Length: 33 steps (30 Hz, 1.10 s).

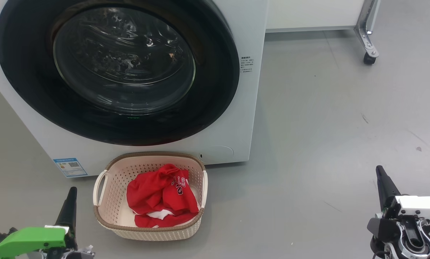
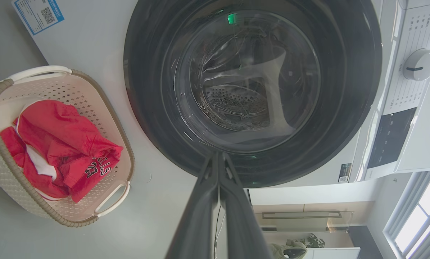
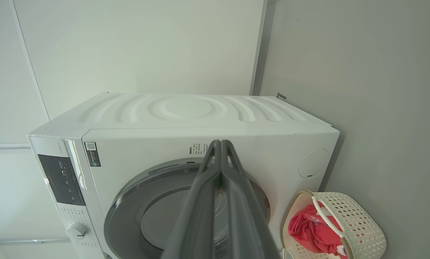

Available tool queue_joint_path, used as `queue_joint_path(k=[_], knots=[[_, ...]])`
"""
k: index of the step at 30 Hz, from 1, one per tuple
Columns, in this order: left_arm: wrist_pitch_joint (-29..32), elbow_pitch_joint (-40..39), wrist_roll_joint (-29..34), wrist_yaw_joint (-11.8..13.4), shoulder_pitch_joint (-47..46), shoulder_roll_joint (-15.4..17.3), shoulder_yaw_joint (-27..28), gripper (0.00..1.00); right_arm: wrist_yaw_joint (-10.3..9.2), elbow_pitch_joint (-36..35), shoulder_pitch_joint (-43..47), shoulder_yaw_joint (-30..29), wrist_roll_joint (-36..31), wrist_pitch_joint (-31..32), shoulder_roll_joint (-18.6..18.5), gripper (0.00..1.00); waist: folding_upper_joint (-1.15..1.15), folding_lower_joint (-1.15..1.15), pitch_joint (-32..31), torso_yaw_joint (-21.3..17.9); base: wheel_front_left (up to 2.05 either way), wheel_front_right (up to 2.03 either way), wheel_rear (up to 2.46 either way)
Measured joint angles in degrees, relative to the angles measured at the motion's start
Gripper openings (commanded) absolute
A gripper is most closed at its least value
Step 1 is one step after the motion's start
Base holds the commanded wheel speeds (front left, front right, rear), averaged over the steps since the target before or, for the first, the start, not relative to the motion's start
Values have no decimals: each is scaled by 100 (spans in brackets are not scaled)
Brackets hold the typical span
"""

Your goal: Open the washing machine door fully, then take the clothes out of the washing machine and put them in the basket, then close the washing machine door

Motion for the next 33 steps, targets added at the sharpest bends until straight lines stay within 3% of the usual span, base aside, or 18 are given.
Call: queue_joint_path(k=[33], knots=[[33,89,0,-49,-55,-1,15,0,16,48,-3,-14,0,14,-1,0,0,0,-4,1,0,0,0]])
